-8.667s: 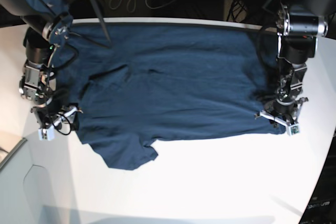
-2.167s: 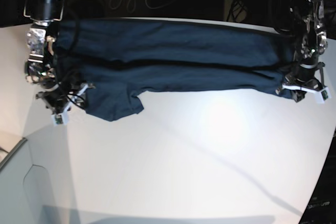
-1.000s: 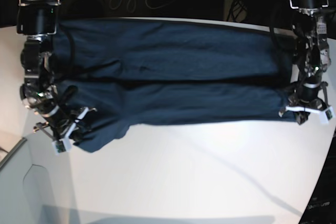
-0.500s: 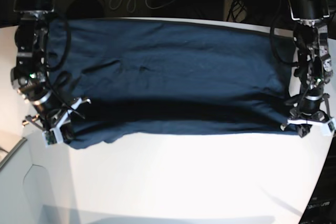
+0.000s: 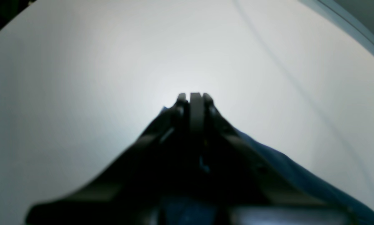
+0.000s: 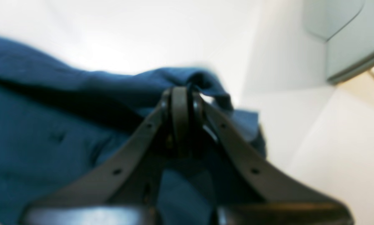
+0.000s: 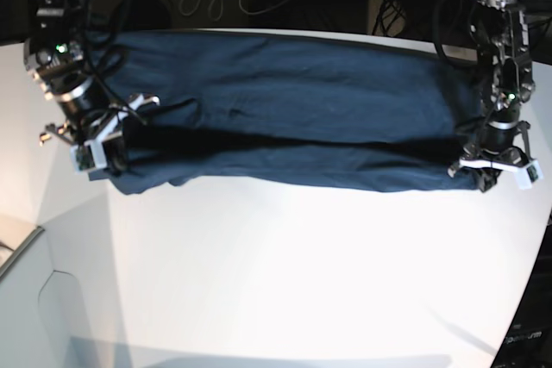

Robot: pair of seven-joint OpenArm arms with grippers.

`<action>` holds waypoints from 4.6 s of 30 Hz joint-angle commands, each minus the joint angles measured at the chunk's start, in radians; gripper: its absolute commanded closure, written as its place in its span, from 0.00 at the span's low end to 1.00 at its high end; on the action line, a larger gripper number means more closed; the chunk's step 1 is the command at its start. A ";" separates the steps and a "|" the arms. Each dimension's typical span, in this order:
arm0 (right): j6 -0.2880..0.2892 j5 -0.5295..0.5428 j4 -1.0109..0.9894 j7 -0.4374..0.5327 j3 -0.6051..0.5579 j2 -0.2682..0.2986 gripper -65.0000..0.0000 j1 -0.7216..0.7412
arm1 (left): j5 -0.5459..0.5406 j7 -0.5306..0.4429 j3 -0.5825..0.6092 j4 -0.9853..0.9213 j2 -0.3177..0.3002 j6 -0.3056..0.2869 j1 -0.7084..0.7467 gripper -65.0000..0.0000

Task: Layout the t-shirt on the table in an organized manner, then fold the t-shirt properly
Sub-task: 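Grasp the folded edge with both grippers and fold it over again, then hold the folded shirt edge with both grippers and smooth it flat, then lift the strip end with the left gripper and fold it toward the right gripper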

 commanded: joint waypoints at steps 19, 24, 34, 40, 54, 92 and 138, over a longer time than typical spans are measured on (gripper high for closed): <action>0.001 0.003 -0.048 0.275 0.008 0.007 1.00 -0.268 | -0.002 -0.025 -0.099 0.087 0.021 -0.004 0.128 1.00; 0.001 0.003 -0.107 0.321 0.008 0.007 1.00 -0.267 | -0.002 -0.022 -0.102 0.083 0.021 -0.004 0.136 1.00; 0.001 0.000 -0.117 0.336 0.008 0.007 1.00 -0.270 | -0.002 -0.026 -0.108 0.002 0.018 -0.004 0.133 1.00; 0.001 -0.002 -0.117 0.333 0.008 0.012 1.00 -0.271 | -0.002 -0.022 -0.108 -0.003 0.018 -0.004 0.138 1.00; 0.001 -0.002 -0.180 0.341 0.008 0.015 1.00 -0.276 | -0.002 -0.028 -0.109 -0.001 0.017 -0.004 0.207 1.00; 0.001 0.000 -0.324 0.338 0.042 0.009 0.72 -0.227 | 0.000 -0.020 -0.109 0.031 0.021 -0.004 0.256 0.55; 0.001 0.000 -0.321 0.331 0.041 0.009 0.61 -0.217 | 0.010 -0.026 0.009 -0.186 0.018 -0.004 0.145 0.63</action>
